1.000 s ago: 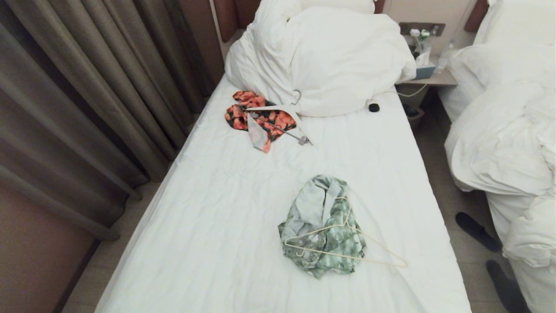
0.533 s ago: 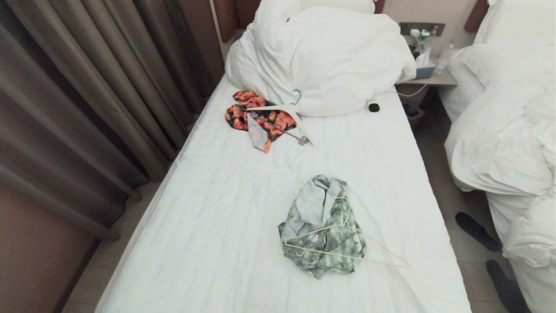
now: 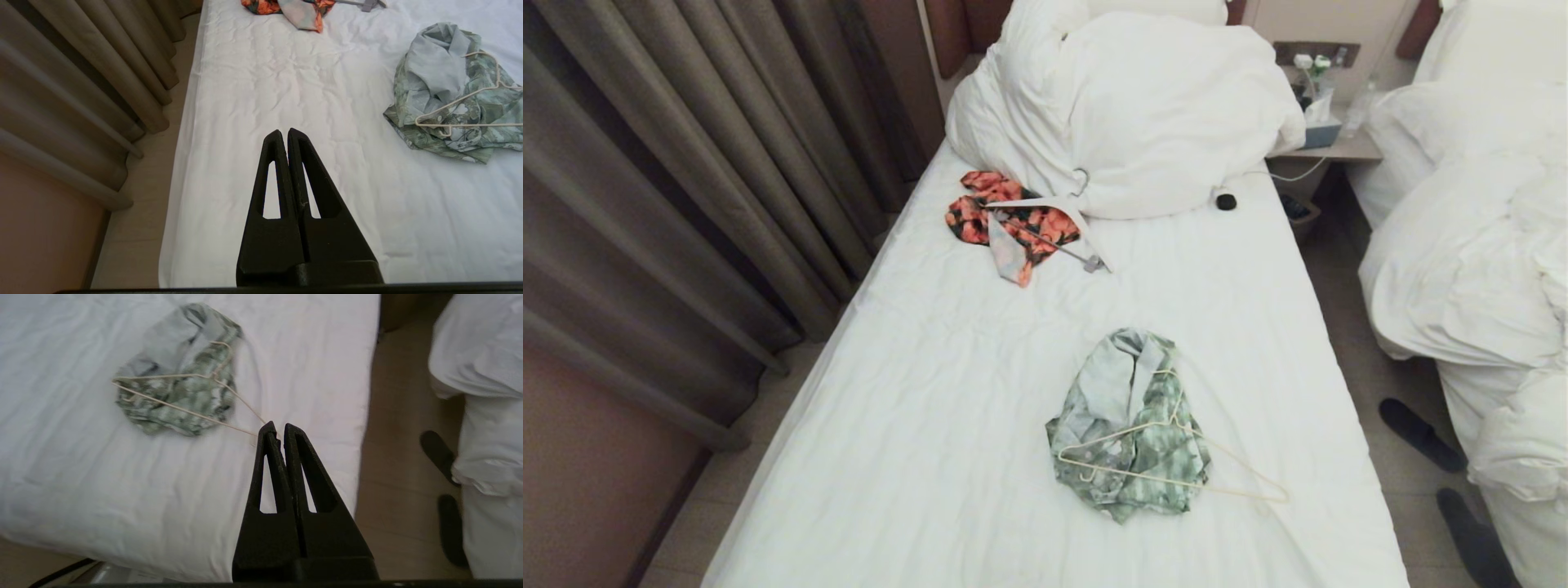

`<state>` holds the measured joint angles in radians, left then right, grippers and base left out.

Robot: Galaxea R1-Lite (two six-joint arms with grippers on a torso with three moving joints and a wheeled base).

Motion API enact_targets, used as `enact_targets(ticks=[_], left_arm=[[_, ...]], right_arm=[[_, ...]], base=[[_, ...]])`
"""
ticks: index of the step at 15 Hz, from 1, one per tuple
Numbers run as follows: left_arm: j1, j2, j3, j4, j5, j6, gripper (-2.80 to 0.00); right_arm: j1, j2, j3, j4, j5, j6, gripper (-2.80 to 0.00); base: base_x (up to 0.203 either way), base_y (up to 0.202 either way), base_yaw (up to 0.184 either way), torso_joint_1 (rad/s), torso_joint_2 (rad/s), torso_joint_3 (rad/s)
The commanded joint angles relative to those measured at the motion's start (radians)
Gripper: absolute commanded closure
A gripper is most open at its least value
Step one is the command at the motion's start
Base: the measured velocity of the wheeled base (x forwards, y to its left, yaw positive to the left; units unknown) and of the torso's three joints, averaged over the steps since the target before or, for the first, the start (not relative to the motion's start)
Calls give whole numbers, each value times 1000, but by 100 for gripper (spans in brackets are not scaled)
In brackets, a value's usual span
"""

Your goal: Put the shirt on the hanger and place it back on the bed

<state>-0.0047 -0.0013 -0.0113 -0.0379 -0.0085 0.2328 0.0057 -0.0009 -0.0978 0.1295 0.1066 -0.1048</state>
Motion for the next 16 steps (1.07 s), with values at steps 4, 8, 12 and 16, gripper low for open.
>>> enact_targets(ticks=[4, 8, 12, 16], left_arm=[[0, 1, 4, -5, -2, 0, 0], [0, 1, 5, -10, -1, 0, 0], [0, 1, 5, -13, 1, -1, 0], [0, 1, 5, -13, 1, -3, 0]], right_arm=[[0, 2, 94, -116, -66, -17, 0], [0, 2, 97, -126, -77, 62, 0], [0, 2, 98, -127, -79, 76, 0], [0, 1, 98, -127, -79, 74, 0]], base=[[0, 0, 0, 0, 0, 0], [0, 0, 0, 0, 0, 0], [0, 0, 0, 0, 0, 0], [0, 0, 0, 0, 0, 0]])
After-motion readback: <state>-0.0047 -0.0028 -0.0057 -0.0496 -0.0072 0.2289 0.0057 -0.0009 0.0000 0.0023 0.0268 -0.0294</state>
